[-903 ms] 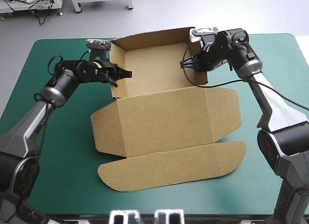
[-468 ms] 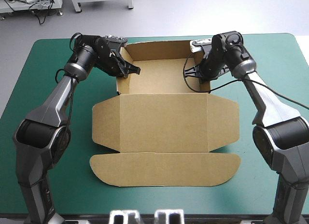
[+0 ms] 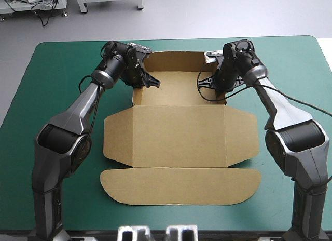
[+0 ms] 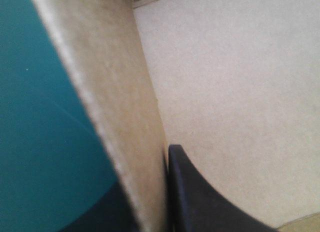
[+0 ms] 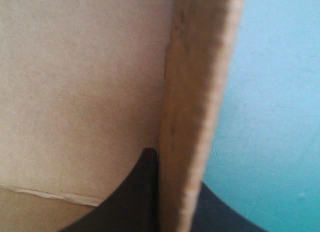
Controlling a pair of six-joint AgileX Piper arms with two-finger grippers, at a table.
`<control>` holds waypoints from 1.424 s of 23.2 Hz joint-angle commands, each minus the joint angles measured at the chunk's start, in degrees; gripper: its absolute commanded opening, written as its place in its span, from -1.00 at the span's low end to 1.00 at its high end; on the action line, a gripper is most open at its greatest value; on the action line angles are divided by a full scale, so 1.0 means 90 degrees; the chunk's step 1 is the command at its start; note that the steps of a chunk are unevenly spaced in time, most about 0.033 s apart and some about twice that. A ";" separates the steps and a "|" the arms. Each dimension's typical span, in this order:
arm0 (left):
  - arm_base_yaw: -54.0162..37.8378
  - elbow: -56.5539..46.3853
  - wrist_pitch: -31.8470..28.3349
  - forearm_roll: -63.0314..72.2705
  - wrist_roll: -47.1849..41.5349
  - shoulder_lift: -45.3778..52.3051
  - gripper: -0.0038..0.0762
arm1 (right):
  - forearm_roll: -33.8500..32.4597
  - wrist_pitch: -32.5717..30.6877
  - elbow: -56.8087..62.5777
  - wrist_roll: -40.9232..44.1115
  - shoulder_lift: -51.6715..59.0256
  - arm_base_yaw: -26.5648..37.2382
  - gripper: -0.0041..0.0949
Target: Fold the box
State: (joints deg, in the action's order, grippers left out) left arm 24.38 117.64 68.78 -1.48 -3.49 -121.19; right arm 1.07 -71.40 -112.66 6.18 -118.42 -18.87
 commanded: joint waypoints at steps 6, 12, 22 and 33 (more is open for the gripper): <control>0.0311 0.0167 0.0575 0.0482 0.0441 0.0202 -0.93 | 0.0274 -0.0014 -0.0226 -0.0242 0.0430 -0.0056 -0.96; 0.0210 0.0167 0.0575 0.0384 0.0458 0.0321 -0.78 | 0.0293 -0.0018 -0.0226 -0.0416 0.0430 -0.0056 -0.67; 0.0062 0.0191 0.0563 -0.1057 0.0537 0.0962 0.40 | 0.0144 -0.0018 -0.0735 -0.0042 0.0675 -0.0020 0.69; -0.0037 0.1283 0.0555 -0.1447 0.0031 0.1745 0.38 | -0.0034 -0.0018 -0.2116 -0.0192 0.1297 -0.0020 0.69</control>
State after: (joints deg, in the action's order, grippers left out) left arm 24.06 124.23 71.52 -14.41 -2.39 -112.08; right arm 2.09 -71.39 -129.01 5.22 -110.65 -19.46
